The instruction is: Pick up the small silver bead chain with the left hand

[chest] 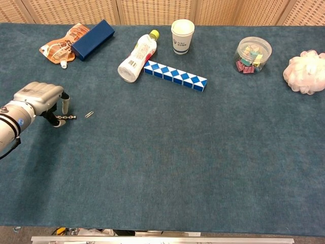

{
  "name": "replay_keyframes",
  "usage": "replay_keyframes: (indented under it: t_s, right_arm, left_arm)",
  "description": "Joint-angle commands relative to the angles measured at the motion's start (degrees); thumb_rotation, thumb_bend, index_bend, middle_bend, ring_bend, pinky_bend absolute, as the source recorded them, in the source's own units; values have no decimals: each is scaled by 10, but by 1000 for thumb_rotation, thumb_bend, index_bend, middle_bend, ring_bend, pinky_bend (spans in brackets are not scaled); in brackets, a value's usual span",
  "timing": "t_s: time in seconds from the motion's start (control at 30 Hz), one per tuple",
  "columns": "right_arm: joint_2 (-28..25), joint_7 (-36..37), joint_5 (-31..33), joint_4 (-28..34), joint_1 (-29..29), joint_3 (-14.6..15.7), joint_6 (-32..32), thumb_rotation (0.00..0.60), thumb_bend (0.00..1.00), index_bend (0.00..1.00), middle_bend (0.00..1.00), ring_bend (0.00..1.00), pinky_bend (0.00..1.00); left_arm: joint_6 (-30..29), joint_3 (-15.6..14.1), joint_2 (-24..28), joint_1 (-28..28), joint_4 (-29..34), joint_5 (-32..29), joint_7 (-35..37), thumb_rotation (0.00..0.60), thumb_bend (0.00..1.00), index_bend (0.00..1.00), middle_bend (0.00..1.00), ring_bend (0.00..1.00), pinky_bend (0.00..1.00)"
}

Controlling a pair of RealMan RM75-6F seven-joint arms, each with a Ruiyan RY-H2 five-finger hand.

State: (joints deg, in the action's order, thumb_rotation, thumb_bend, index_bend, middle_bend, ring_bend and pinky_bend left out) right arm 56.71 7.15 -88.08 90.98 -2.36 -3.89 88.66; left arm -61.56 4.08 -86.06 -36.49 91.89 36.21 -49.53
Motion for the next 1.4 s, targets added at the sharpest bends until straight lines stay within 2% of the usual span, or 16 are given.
replay_keyframes:
  t_s: [0.03,0.57,1.4]
  right_arm:
    - [0,0,0,0,0,0,1,600,329,519,570,458,491]
    - [0,2,0,-2,4,0,4,600,329,519,570,458,491]
    - [1,12,4,-10,8,-1,6,600,329,519,570,458,491]
  left_arm:
    - [-2,-2,-2,-3,0,-4,-1,600,246,494,1000,1000,1000]
    - [-15,-19,4,-16,24,-20,-7,600,246,502,1000,1000,1000]
    - [-19,-19,-15,-36,3,-52,-5,600,311,524,1000,1000,1000]
